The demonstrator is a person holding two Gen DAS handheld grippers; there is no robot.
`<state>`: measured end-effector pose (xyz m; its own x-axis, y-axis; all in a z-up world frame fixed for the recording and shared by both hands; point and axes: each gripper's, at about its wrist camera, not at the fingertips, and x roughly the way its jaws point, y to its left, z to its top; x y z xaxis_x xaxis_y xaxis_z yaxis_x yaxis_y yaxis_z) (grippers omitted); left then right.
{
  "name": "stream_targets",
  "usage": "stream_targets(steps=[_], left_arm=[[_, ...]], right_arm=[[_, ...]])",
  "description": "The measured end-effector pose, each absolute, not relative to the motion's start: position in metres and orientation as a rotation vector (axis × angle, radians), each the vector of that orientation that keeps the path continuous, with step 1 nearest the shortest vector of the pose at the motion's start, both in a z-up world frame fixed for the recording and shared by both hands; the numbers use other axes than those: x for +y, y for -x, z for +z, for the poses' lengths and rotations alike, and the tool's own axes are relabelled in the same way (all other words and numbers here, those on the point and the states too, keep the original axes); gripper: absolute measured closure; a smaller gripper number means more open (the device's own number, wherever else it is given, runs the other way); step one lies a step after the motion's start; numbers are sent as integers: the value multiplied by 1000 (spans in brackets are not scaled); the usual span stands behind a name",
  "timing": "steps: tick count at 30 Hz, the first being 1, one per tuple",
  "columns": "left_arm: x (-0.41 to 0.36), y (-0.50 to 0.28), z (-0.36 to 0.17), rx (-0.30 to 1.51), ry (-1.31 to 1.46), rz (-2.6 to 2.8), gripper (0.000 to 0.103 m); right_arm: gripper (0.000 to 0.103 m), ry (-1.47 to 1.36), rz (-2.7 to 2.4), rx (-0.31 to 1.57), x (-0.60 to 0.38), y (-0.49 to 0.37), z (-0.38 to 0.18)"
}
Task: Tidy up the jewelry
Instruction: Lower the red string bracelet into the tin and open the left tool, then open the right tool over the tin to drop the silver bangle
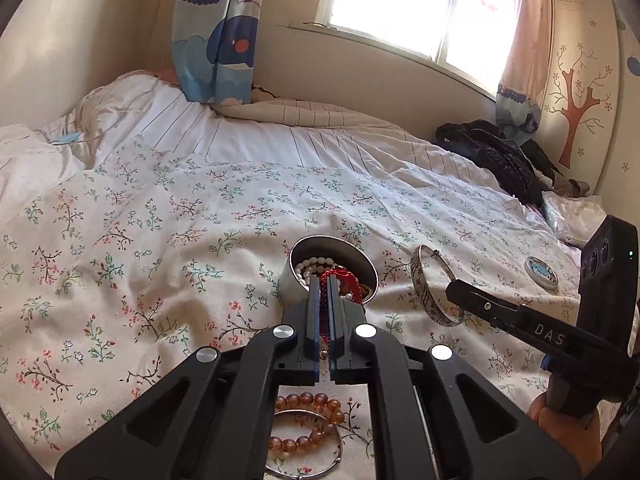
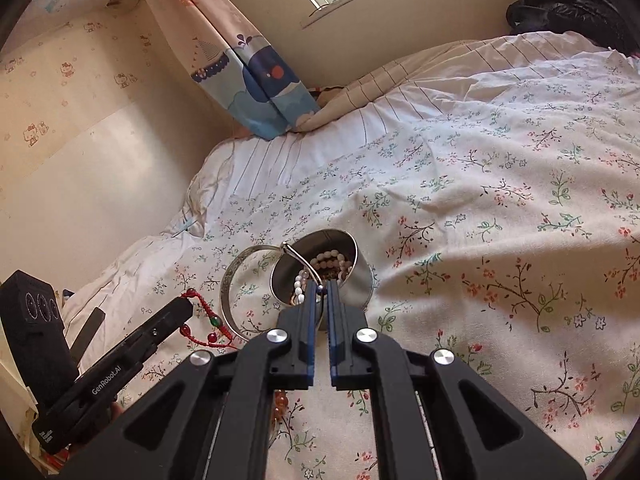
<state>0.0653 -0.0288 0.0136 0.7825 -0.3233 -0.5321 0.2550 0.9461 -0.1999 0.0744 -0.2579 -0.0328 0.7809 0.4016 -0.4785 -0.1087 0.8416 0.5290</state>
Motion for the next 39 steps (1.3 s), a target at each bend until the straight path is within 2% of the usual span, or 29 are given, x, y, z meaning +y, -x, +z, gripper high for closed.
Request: stream_targets(steps=[18, 29, 32, 33, 34, 36, 39], left_arm=[[-50, -115, 6, 602, 185, -332, 100], [-52, -157, -22, 698, 246, -295, 99], [-46, -161, -24, 714, 277, -292, 92], [-45, -162, -24, 720, 281, -291, 84], [-43, -162, -24, 720, 285, -283, 70], [-39, -162, -23, 716, 305, -274, 55], [-27, -159, -17, 688, 343, -237, 53]], right_arm=[[96, -492, 263, 595, -256, -115, -38], [94, -493, 250, 615, -261, -131, -47], [94, -500, 252, 628, -262, -135, -51], [94, -502, 256, 634, -261, -136, -53], [94, -500, 258, 641, -260, -137, -54], [94, -491, 263, 653, -256, -141, -57], [94, -468, 271, 669, -248, -149, -61]])
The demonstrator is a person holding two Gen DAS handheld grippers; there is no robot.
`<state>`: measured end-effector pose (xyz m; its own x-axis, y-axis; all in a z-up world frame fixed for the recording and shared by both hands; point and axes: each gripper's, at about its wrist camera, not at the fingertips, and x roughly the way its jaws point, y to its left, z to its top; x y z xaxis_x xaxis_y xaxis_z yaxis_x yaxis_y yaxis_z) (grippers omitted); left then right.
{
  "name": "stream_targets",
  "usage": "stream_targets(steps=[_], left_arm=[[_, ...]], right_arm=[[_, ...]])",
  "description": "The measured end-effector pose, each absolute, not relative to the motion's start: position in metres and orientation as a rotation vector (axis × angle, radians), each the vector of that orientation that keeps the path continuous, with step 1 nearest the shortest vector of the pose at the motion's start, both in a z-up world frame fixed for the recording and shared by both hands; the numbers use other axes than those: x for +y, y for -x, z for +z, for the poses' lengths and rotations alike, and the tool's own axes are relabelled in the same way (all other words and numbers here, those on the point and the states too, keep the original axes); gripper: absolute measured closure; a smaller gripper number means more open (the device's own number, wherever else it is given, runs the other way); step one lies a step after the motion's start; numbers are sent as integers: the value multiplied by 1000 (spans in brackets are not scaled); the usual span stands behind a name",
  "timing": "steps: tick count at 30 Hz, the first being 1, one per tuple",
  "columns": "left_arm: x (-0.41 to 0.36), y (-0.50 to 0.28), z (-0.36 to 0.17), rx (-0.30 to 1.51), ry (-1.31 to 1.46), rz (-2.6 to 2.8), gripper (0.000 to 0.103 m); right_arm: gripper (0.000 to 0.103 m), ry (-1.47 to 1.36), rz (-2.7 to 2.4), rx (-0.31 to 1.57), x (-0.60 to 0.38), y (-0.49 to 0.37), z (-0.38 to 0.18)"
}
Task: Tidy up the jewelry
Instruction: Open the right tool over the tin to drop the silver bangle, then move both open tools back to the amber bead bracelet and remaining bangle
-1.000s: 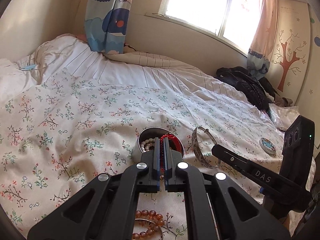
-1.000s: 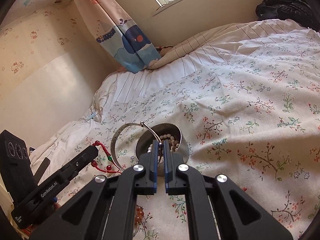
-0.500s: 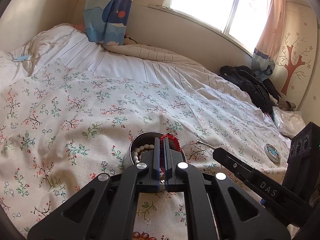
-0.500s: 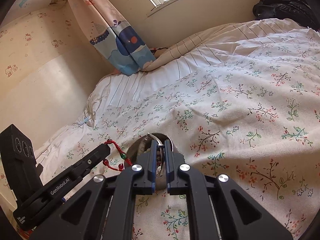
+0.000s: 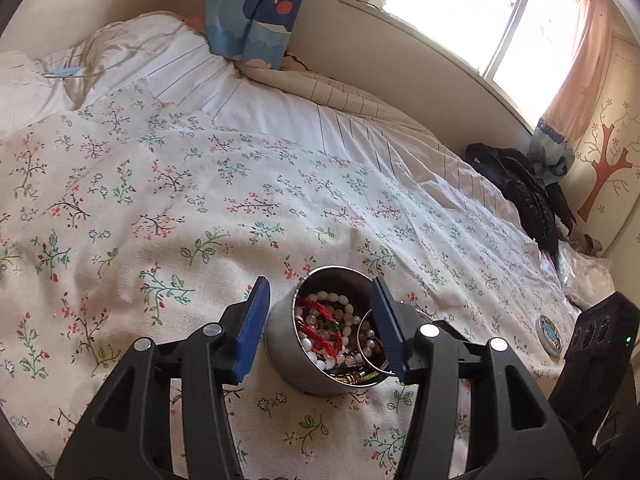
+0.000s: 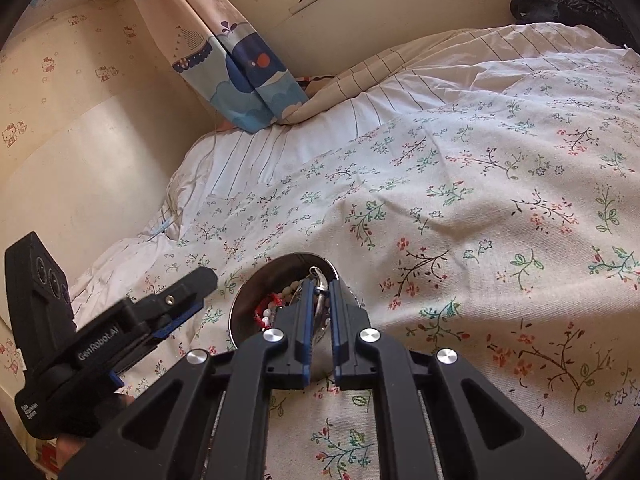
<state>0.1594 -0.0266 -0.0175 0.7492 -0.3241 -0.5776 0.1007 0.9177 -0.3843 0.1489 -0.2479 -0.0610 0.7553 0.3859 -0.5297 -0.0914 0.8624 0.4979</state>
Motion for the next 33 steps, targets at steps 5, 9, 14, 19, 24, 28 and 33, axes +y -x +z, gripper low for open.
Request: stream_targets(steps=[5, 9, 14, 19, 24, 28, 33], left_arm=[[6, -157, -11, 650, 449, -146, 45], [13, -160, -13, 664, 460, -114, 44], [6, -159, -11, 660, 407, -104, 43], [5, -157, -8, 655, 402, -109, 40], [5, -156, -9, 659, 407, -109, 39], [3, -156, -10, 668, 392, -116, 39], [-4, -145, -8, 669, 324, -103, 39]], right_arm=[[94, -345, 264, 710, -221, -166, -68], [94, -177, 250, 770, -191, -177, -78], [75, -104, 213, 720, -185, -171, -70], [57, -153, 129, 665, -210, -165, -57], [57, -183, 64, 717, -228, -171, -65], [57, -191, 75, 702, -229, -168, -61], [48, -228, 98, 694, -232, -157, -52]])
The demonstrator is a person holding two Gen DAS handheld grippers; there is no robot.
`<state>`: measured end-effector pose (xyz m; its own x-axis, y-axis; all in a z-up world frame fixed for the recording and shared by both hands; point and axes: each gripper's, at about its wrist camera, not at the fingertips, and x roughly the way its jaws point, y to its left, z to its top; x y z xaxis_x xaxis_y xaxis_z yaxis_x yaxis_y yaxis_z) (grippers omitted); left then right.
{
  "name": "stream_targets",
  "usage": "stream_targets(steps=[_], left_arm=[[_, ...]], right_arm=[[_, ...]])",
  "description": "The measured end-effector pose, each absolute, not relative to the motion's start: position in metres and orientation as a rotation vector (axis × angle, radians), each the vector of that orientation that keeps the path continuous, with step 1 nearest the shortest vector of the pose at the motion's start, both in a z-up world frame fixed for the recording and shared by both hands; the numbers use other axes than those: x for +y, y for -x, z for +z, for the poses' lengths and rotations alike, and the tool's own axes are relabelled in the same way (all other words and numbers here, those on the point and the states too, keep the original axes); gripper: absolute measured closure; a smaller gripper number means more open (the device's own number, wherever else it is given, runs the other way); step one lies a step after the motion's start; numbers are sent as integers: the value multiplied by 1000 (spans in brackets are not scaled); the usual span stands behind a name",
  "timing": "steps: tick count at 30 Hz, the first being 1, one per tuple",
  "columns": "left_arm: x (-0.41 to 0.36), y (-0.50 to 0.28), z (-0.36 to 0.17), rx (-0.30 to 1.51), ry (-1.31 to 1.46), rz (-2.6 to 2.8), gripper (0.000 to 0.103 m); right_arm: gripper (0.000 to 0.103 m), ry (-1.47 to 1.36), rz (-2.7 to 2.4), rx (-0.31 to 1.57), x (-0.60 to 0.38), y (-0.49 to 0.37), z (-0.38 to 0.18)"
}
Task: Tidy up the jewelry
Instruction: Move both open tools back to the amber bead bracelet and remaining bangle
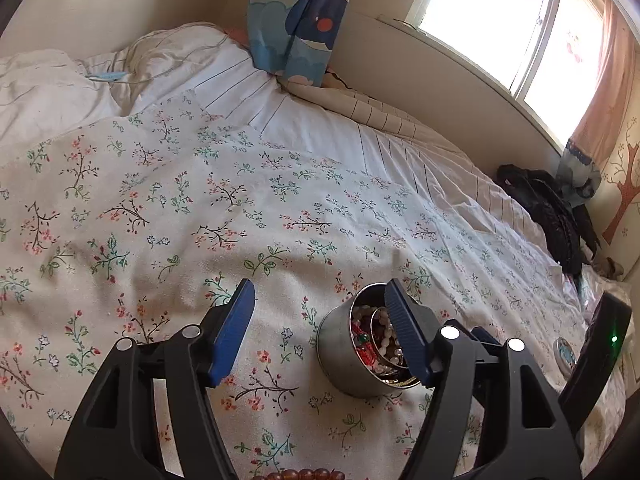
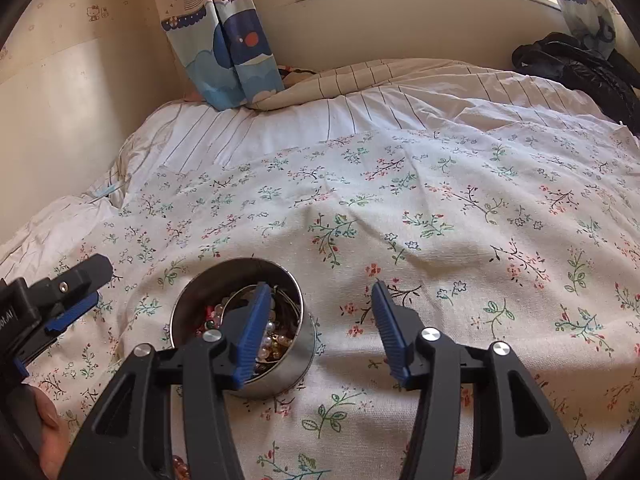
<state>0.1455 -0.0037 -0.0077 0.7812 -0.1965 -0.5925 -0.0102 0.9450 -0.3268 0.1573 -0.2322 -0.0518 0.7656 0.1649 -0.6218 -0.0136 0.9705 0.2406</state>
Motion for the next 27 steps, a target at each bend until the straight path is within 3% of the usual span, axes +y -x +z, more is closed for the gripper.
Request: stream_targets(steps=[12, 27], left_arm=[[-14, -118, 4, 625, 161, -48, 28], [9, -106, -1, 686, 149, -54, 23]], right_arm=[[39, -262, 108, 724, -238, -140, -52], [26, -218, 190, 833, -225, -115, -61]])
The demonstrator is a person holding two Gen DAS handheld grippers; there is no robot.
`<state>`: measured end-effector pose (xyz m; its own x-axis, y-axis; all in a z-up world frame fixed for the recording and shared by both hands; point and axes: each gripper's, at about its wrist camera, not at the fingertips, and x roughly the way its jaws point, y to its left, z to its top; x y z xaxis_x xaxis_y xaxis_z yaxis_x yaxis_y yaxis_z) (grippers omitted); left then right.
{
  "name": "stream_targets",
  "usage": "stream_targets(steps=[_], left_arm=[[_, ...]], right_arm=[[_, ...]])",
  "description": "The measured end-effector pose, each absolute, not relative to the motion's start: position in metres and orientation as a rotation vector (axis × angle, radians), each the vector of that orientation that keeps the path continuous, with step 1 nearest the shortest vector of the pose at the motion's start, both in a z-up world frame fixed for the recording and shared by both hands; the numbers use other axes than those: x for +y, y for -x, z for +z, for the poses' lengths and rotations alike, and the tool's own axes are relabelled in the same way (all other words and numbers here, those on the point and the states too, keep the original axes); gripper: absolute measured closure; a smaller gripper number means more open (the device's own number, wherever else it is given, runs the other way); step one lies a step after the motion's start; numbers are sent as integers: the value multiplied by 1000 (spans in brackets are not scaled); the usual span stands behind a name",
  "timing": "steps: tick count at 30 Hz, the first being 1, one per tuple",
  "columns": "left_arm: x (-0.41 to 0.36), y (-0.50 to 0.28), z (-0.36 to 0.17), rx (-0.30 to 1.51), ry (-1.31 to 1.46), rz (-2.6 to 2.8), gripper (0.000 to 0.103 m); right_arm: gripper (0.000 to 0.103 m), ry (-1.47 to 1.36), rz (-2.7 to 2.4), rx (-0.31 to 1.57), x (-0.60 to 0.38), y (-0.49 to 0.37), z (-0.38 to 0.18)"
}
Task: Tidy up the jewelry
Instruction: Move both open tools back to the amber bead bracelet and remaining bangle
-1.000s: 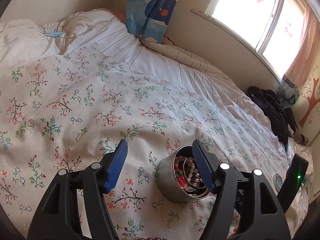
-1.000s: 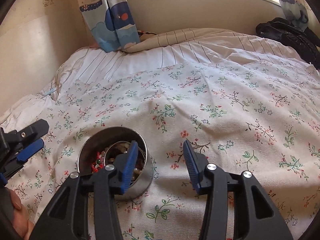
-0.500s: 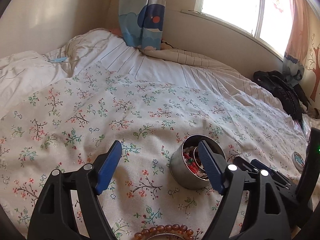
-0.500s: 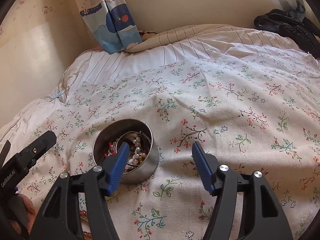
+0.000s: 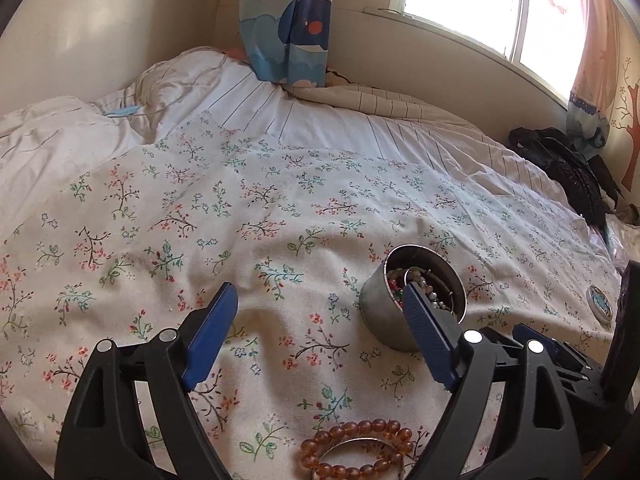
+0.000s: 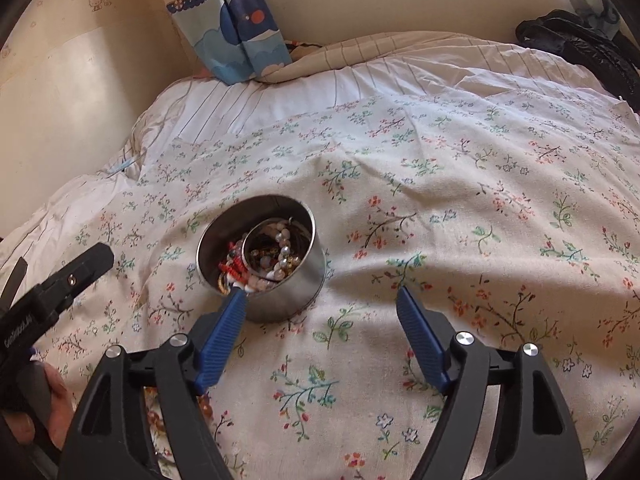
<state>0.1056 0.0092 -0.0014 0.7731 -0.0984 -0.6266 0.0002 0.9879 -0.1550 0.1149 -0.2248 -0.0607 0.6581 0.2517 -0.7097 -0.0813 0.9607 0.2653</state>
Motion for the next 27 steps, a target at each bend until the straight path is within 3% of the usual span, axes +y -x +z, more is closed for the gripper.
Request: stream_targets(steps=[13, 17, 23, 27], left_arm=[[32, -70, -16, 747, 63, -26, 23], [33, -61, -17, 750, 49, -20, 22], [24, -52, -20, 768, 38, -111, 23], [-22, -46, -31, 793, -114, -254, 22]], right_arm=[[25, 115, 278, 991, -145, -100, -95], [18, 162, 162, 1002, -157, -98, -96], [17, 116, 31, 1015, -194, -89, -91], [17, 80, 35, 1030, -201, -88, -92]])
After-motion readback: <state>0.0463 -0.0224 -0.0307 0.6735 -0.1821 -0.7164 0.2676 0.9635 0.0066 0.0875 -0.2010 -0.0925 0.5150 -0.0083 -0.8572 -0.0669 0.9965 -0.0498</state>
